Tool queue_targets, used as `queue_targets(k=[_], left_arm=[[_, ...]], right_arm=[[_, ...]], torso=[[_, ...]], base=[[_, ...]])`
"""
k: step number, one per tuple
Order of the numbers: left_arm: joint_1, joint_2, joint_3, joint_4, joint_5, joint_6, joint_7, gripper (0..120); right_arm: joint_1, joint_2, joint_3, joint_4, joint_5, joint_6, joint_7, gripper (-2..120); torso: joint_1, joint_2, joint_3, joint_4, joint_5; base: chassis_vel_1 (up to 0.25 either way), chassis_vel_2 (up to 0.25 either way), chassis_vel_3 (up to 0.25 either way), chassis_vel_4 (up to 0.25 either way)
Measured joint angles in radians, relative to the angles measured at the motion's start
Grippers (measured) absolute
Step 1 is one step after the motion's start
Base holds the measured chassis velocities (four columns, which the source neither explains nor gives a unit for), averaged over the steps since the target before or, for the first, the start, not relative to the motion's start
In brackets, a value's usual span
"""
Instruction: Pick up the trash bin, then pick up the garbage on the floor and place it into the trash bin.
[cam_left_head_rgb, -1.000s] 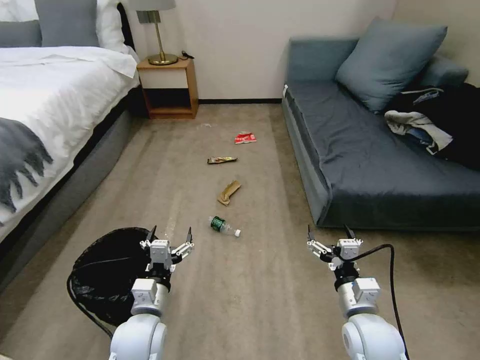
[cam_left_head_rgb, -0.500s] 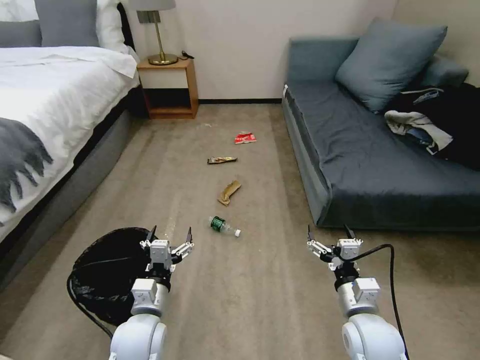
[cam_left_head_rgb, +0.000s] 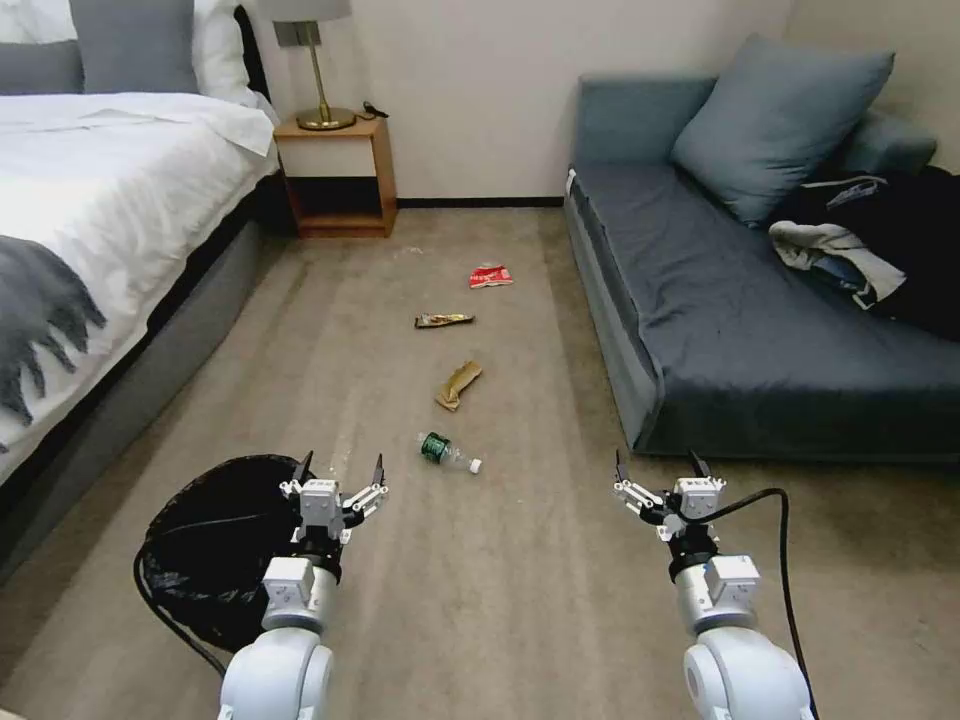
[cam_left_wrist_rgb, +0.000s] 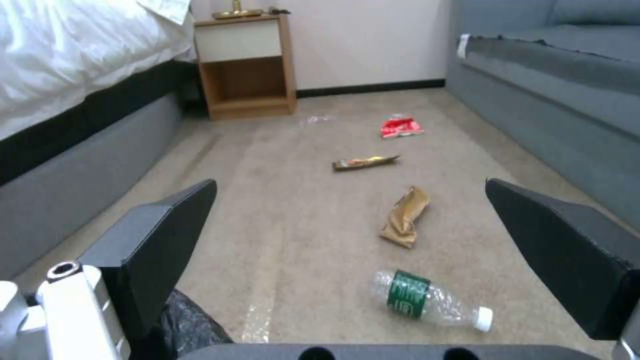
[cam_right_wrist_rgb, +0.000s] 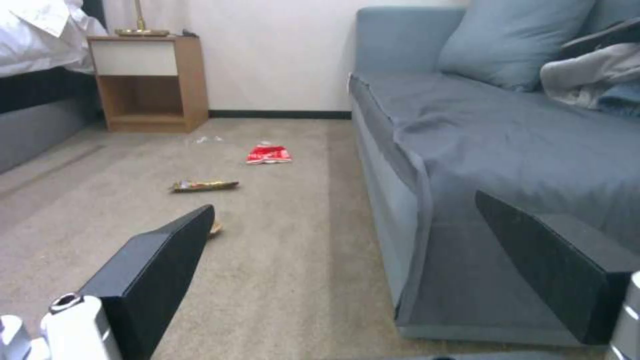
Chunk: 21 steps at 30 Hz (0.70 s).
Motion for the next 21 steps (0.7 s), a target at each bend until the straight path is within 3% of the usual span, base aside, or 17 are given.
queue_targets(k=[11, 13, 14, 17, 20, 21], left_arm=[[0.001, 0.0, -0.004, 0.0, -0.004, -0.006, -0.001, 100], [0.014, 0.003, -0.035, 0.004, -0.05, -0.063, -0.011, 100], [0.014, 0.003, -0.035, 0.004, -0.05, -0.063, -0.011, 100], [0.039, 0.009, -0.094, 0.016, -0.126, -0.161, -0.031, 100], [0.039, 0.009, -0.09, 0.017, -0.123, -0.167, -0.03, 100], [0.042, 0.011, -0.103, 0.023, -0.129, -0.2, -0.032, 100]], right_arm=[[0.0, 0.0, -0.002, 0.0, -0.001, 0.005, 0.0, 100], [-0.003, 0.002, -0.012, -0.006, -0.011, 0.036, 0.001, 100], [-0.003, 0.002, -0.012, -0.006, -0.011, 0.036, 0.001, 100], [-0.016, 0.013, -0.056, -0.033, -0.048, 0.151, 0.0, 100], [-0.022, 0.019, -0.08, -0.045, -0.067, 0.207, -0.002, 100], [-0.027, 0.023, -0.098, -0.058, -0.085, 0.263, -0.001, 100]], torso=[[0.0, 0.0, 0.0, 0.0, 0.0], [0.0, 0.0, 0.0, -0.0001, -0.0002], [0.0, 0.0, 0.0, -0.0001, -0.0002], [0.0, 0.0, 0.0, 0.001, 0.0004], [0.0, 0.0, 0.0, 0.0, -0.0005], [0.0, 0.0, 0.0, -0.0002, -0.0001]], base=[[0.0, 0.0, 0.0, 0.0], [0.0, 0.0, 0.0, 0.0], [0.0, 0.0, 0.0, 0.0], [0.0, 0.0, 0.0, 0.0], [0.0, 0.0, 0.0, 0.0], [0.0, 0.0, 0.0, 0.0]])
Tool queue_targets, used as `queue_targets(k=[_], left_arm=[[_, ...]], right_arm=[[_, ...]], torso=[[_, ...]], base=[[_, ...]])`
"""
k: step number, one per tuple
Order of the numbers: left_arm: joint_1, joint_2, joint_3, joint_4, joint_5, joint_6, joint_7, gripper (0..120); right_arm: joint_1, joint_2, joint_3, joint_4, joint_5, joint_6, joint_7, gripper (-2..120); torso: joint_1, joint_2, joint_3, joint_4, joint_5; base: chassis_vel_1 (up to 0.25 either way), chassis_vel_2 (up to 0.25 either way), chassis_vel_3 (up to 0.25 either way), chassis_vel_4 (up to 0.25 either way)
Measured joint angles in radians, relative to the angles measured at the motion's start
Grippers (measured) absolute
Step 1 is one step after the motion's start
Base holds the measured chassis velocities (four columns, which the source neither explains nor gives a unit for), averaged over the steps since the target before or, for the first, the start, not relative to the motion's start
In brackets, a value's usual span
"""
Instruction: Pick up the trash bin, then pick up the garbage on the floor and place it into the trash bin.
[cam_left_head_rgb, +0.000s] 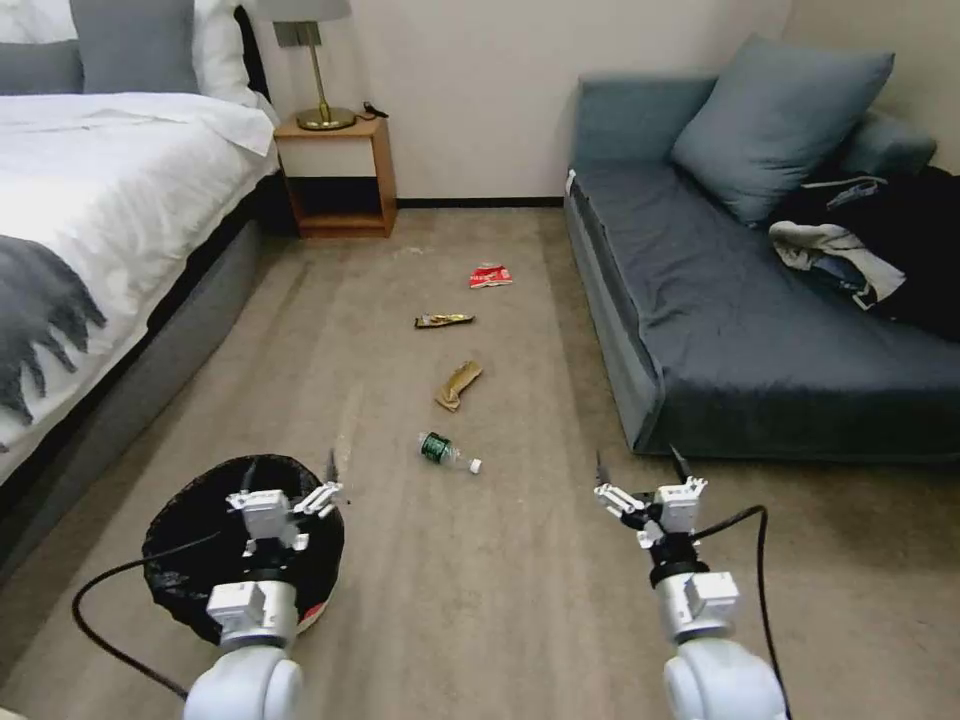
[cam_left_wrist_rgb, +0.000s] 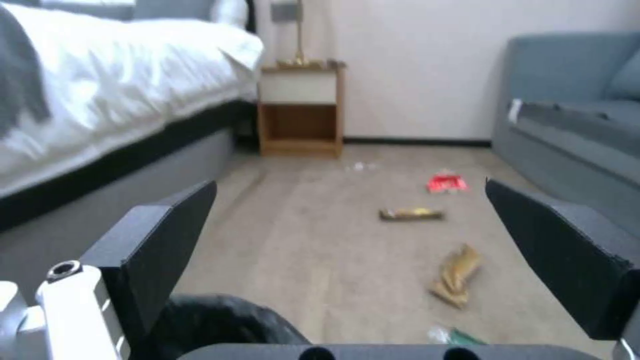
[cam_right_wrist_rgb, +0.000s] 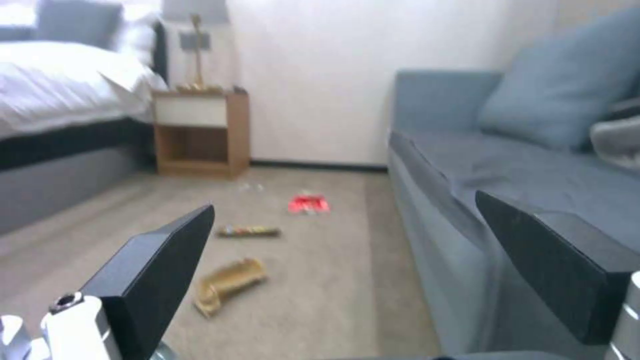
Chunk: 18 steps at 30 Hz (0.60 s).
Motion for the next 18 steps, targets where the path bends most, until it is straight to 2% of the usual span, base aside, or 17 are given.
queue_targets(k=[1, 2, 5, 6, 7, 8, 9, 14, 17, 18], left_arm=[[0.006, 0.003, -0.018, 0.01, -0.01, -0.047, -0.004, 100], [0.006, 0.003, -0.018, 0.01, -0.01, -0.047, -0.004, 100], [0.019, 0.011, -0.057, 0.03, -0.032, -0.15, -0.014, 100], [0.019, 0.011, -0.057, 0.03, -0.032, -0.15, -0.014, 100], [0.018, 0.013, -0.072, 0.028, -0.034, -0.174, -0.02, 100], [0.018, 0.014, -0.077, 0.024, -0.034, -0.182, -0.023, 100], [0.021, 0.014, -0.078, 0.021, -0.035, -0.183, -0.025, 100], [0.033, 0.013, -0.078, 0.011, -0.035, -0.169, -0.03, 100], [0.044, 0.012, -0.078, 0.004, -0.032, -0.154, -0.05, 100], [0.049, 0.012, -0.075, 0.0, -0.034, -0.142, -0.079, 100]], right_arm=[[-0.006, 0.005, -0.021, -0.012, -0.017, 0.052, -0.001, 100], [-0.006, 0.005, -0.021, -0.012, -0.017, 0.052, -0.001, 100], [-0.015, 0.013, -0.055, -0.032, -0.046, 0.14, -0.002, 100], [-0.015, 0.013, -0.055, -0.032, -0.046, 0.14, -0.002, 100], [-0.013, 0.012, -0.05, -0.04, -0.046, 0.163, -0.018, 100], [0.003, 0.006, -0.025, -0.054, -0.042, 0.193, -0.049, 100], [0.016, -0.001, -0.005, -0.057, -0.042, 0.199, -0.066, 100], [0.04, -0.022, 0.032, -0.055, -0.059, 0.172, -0.095, 100], [0.063, -0.038, 0.058, -0.053, -0.066, 0.16, -0.103, 100], [0.071, -0.046, 0.068, -0.053, -0.067, 0.158, -0.106, 100]], torso=[[0.0, 0.0, 0.0, 0.0002, 0.0], [0.0, 0.0, 0.0, 0.0002, 0.0], [0.0, 0.0, 0.0, 0.0004, 0.0], [0.0, 0.0, 0.0, 0.0004, 0.0], [0.0, 0.0, 0.0, 0.0003, -0.0003], [0.0, 0.0, 0.0, 0.0002, 0.0008], [0.0, 0.0, 0.0, 0.0004, 0.0], [0.0, 0.0, 0.0, 0.0001, 0.0004], [0.0, 0.0, 0.0, 0.0002, 0.0002], [0.0, 0.0, 0.0, 0.0003, 0.0002]], base=[[0.0, 0.0, 0.0, 0.0], [0.0, 0.0, 0.0, 0.0], [0.0, 0.0, 0.0, 0.0], [0.0, 0.0, 0.0, 0.0], [0.0, 0.0, 0.0, 0.0], [0.0, 0.0, 0.0, 0.0], [0.0, 0.0, 0.0, 0.0], [0.0, 0.0, 0.0, 0.0], [0.0, 0.0, 0.0, 0.0], [0.0, 0.0, 0.0, 0.0]])
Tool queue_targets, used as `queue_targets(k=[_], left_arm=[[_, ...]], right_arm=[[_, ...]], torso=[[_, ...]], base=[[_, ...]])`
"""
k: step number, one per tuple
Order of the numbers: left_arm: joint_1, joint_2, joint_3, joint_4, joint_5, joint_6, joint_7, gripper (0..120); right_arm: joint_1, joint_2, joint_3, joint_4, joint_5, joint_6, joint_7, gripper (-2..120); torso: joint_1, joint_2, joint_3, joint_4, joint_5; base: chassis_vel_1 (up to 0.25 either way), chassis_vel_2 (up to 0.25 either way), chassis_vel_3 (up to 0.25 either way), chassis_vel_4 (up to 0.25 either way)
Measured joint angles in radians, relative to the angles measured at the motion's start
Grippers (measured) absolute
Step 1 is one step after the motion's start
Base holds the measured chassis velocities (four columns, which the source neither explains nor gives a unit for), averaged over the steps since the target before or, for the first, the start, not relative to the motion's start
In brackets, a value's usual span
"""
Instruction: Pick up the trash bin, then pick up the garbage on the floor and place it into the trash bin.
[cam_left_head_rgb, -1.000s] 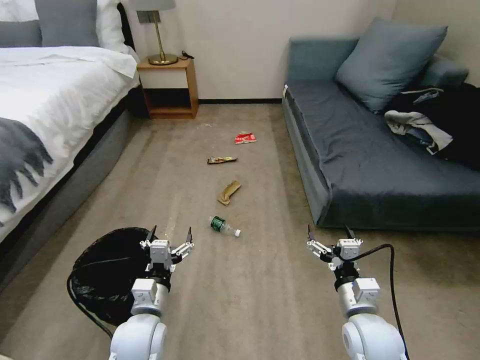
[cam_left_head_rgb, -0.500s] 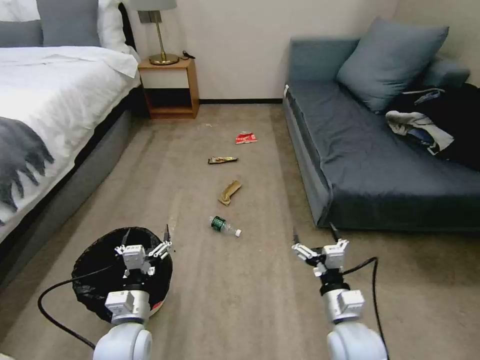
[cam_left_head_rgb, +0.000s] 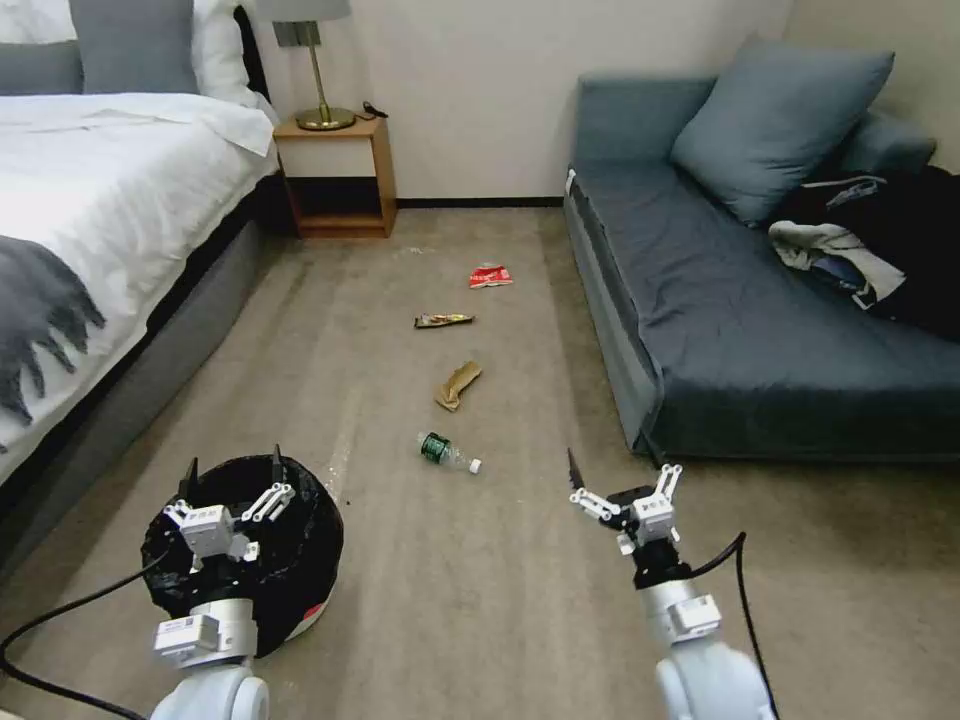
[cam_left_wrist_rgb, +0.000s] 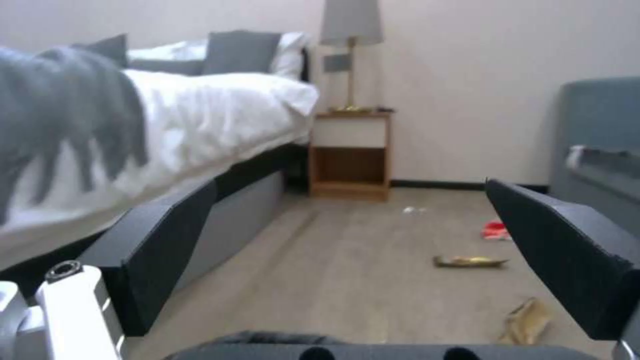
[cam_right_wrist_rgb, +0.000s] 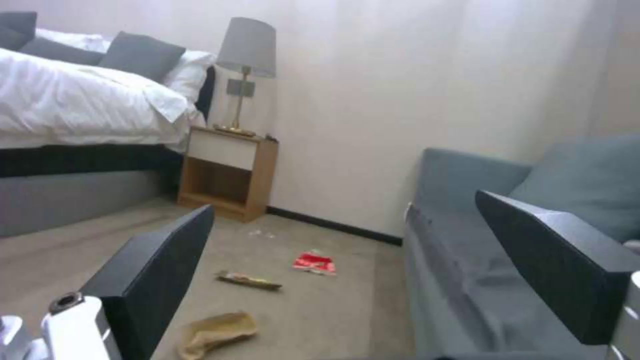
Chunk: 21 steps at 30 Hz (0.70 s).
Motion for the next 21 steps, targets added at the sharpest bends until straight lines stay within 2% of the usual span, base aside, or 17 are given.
queue_targets(k=[2, 3, 6, 7, 8, 10, 11, 12, 15, 16, 19, 21], left_arm=[[0.009, -0.002, 0.015, -0.016, -0.046, 0.043, -0.127, 100], [0.009, -0.002, 0.015, -0.016, -0.046, 0.043, -0.127, 100], [0.019, -0.012, 0.032, -0.066, -0.213, 0.162, -0.378, 100], [0.019, -0.012, 0.032, -0.066, -0.213, 0.162, -0.378, 100], [0.025, -0.013, 0.033, -0.089, -0.296, 0.21, -0.458, 100], [0.037, -0.009, 0.026, -0.122, -0.397, 0.278, -0.557, 100], [0.04, -0.006, 0.021, -0.129, -0.415, 0.305, -0.587, 100], [0.04, -0.006, 0.021, -0.129, -0.415, 0.305, -0.587, 100], [0.04, 0.0, 0.008, -0.136, -0.424, 0.404, -0.664, 100], [0.04, 0.0, 0.008, -0.136, -0.424, 0.404, -0.664, 100], [0.029, -0.001, 0.003, -0.128, -0.432, 0.461, -0.685, 100], [0.02, -0.001, 0.003, -0.117, -0.436, 0.47, -0.685, 100]], right_arm=[[0.005, -0.013, 0.01, 0.004, 0.001, -0.002, -0.004, 100], [0.005, -0.013, 0.01, 0.004, 0.001, -0.002, -0.004, 100], [0.005, -0.024, 0.013, 0.005, 0.008, 0.002, -0.019, 100], [0.005, -0.024, 0.013, 0.005, 0.008, 0.002, -0.019, 100], [0.004, -0.026, 0.014, 0.004, 0.009, 0.006, -0.028, 100], [0.005, -0.027, 0.014, 0.0, 0.012, 0.011, -0.037, 100], [0.005, -0.027, 0.014, -0.001, 0.013, 0.011, -0.039, 100], [0.005, -0.027, 0.014, -0.001, 0.013, 0.011, -0.039, 100], [0.009, -0.023, 0.007, -0.01, 0.014, 0.011, -0.042, 100], [0.009, -0.023, 0.007, -0.01, 0.014, 0.011, -0.042, 100], [0.012, -0.017, -0.001, -0.019, 0.014, 0.013, -0.04, 100], [0.011, -0.016, -0.003, -0.022, 0.014, 0.016, -0.039, 100]], torso=[[0.0, 0.0, 0.0, -0.0001, -0.0001], [0.0, 0.0, 0.0, -0.0001, -0.0001], [0.0, 0.0, 0.0, 0.0, 0.0], [0.0, 0.0, 0.0, 0.0, 0.0], [0.0, 0.0, 0.0, -0.0001, -0.0001], [0.0, 0.0, 0.0, -0.0001, 0.0], [0.0, 0.0, 0.0, -0.0001, 0.0], [0.0, 0.0, 0.0, -0.0001, 0.0], [0.0, 0.0, 0.0, -0.0001, -0.0001], [0.0, 0.0, 0.0, -0.0001, -0.0001], [0.0, 0.0, 0.0, 0.0, 0.0], [0.0, 0.0, 0.0, 0.0, -0.0002]], base=[[0.0, 0.0, 0.0, 0.0], [0.0, 0.0, 0.0, 0.0], [0.0, 0.0, 0.0, 0.0], [0.0, 0.0, 0.0, 0.0], [0.0, 0.0, 0.0, 0.0], [0.0, 0.0, 0.0, 0.0], [0.0, 0.0, 0.0, 0.0], [0.0, 0.0, 0.0, 0.0], [0.0, 0.0, 0.0, 0.0], [0.0, 0.0, 0.0, 0.0], [0.0, 0.0, 0.0, 0.0], [0.0, 0.0, 0.0, 0.0]])
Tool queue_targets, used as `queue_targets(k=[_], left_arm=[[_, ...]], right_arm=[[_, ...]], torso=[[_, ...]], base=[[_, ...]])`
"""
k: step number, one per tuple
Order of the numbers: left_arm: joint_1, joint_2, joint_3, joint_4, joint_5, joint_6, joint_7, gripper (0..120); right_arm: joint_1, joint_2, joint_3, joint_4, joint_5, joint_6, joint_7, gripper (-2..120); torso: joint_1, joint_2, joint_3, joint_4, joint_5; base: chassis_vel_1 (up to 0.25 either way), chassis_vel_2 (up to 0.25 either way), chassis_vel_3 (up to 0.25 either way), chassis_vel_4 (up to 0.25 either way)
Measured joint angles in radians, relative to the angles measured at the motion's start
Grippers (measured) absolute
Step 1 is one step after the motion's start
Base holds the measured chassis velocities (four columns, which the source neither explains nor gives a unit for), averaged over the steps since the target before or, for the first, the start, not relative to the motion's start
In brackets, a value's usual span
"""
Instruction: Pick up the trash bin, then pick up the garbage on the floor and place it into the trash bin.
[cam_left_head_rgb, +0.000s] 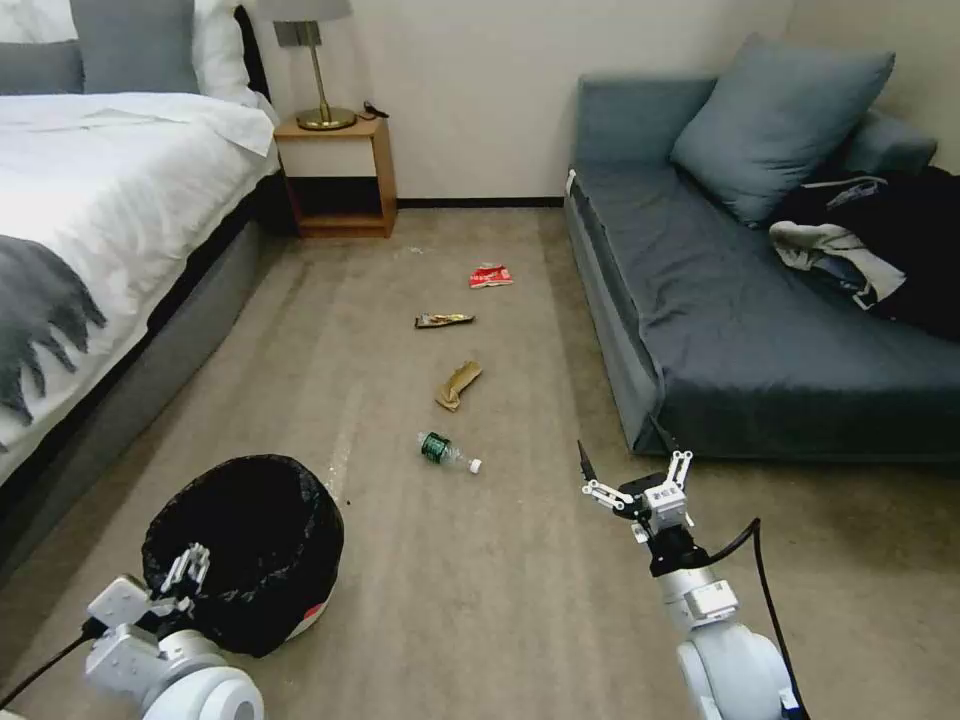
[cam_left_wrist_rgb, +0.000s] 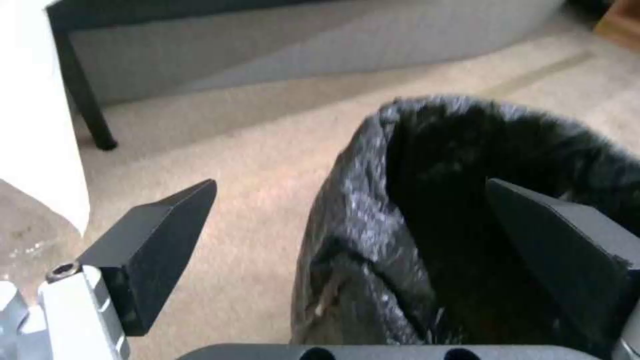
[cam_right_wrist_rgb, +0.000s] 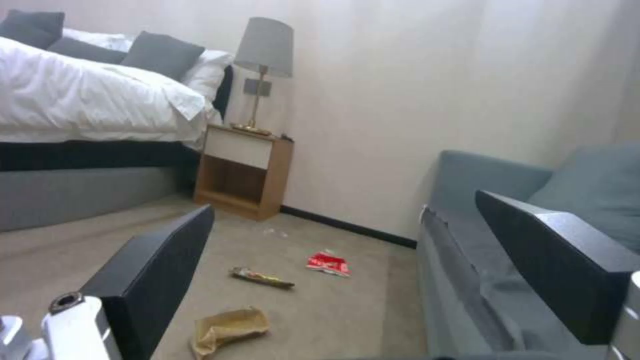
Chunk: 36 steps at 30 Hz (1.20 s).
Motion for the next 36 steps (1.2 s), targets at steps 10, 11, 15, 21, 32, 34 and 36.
queue_targets(k=[10, 11, 15, 21, 32, 34, 36], left_arm=[[-0.066, -0.01, 0.013, 0.1, 0.016, 0.034, 0.042, 87], [-0.067, -0.011, 0.014, 0.105, 0.022, 0.035, 0.046, 84], [-0.067, -0.011, 0.015, 0.115, 0.031, 0.04, 0.053, 71], [-0.065, -0.008, 0.014, 0.12, 0.029, 0.046, 0.056, 50], [-0.056, -0.003, 0.014, 0.118, 0.019, 0.05, 0.078, 11], [-0.054, -0.001, 0.014, 0.116, 0.019, 0.052, 0.085, 8], [-0.044, 0.013, 0.005, 0.108, 0.061, 0.061, 0.156, 7]], right_arm=[[-0.019, -0.001, -0.004, -0.003, -0.001, 0.022, -0.002, 100], [-0.021, -0.001, -0.005, -0.003, -0.001, 0.028, -0.002, 100], [-0.024, 0.0, -0.005, -0.005, -0.001, 0.04, -0.001, 100], [-0.023, 0.004, -0.018, -0.006, -0.001, 0.042, 0.001, 100], [-0.038, -0.02, -0.084, 0.055, 0.12, -0.056, -0.004, 100], [-0.039, -0.022, -0.086, 0.058, 0.146, -0.055, -0.012, 100], [-0.038, -0.02, -0.09, 0.057, 0.236, -0.027, 0.019, 100]], torso=[[0.0, 0.0, 0.0, -0.0001, 0.0], [0.0, 0.0, 0.0, -0.0001, 0.0], [0.0, 0.0, 0.0, 0.0, 0.0001], [0.0, 0.0, 0.0, -0.0001, 0.0001], [0.0, 0.0, 0.0, 0.0, 0.0], [0.0, 0.0, 0.0, 0.0, 0.0], [0.0, 0.0, 0.0, 0.0, -0.0001]], base=[[0.0, 0.0, 0.0, 0.0], [0.0, 0.0, 0.0, 0.0], [0.0, 0.0, 0.0, 0.0], [0.0, 0.0, 0.0, 0.0], [0.0, 0.0, 0.0, 0.0], [0.0, 0.0, 0.0, 0.0], [0.0, 0.0, 0.0, 0.0]])
